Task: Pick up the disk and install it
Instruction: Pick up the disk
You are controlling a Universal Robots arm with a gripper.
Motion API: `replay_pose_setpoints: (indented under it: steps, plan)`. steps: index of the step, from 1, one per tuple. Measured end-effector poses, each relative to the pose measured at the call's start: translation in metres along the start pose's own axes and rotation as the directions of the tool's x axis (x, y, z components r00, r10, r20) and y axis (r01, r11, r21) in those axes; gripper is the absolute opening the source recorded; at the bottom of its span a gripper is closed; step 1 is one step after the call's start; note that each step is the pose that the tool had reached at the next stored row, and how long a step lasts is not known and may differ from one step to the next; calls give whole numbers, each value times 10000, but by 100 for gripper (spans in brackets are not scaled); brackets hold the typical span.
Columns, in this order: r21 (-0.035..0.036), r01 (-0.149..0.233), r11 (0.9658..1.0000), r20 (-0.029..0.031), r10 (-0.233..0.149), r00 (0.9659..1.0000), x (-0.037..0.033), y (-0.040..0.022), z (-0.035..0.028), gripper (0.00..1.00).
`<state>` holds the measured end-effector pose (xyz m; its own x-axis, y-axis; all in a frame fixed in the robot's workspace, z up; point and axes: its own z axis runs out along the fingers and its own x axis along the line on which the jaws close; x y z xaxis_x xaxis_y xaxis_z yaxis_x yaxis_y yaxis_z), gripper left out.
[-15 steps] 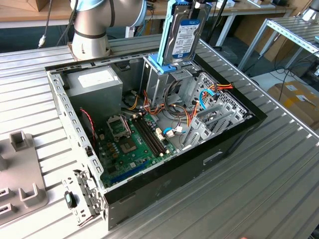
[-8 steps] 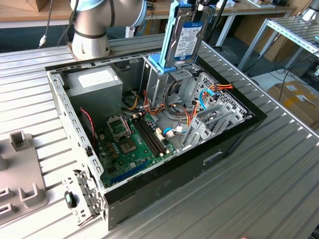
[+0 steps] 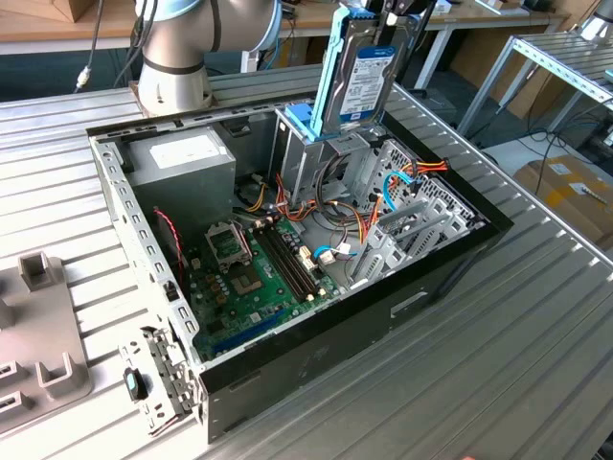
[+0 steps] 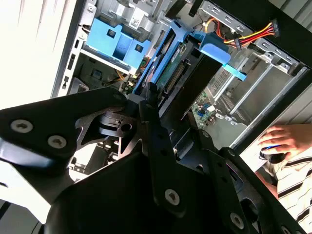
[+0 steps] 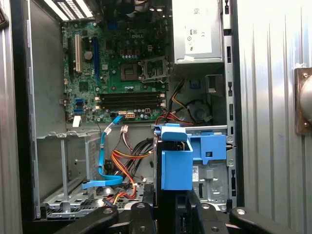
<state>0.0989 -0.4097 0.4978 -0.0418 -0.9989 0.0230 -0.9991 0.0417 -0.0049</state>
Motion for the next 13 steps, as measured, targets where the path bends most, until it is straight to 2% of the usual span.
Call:
replay_pose_setpoints:
  steps: [13]
  plan:
    - [0, 0, 10000, 0, 0, 10000, 180, -7, 4, 35]
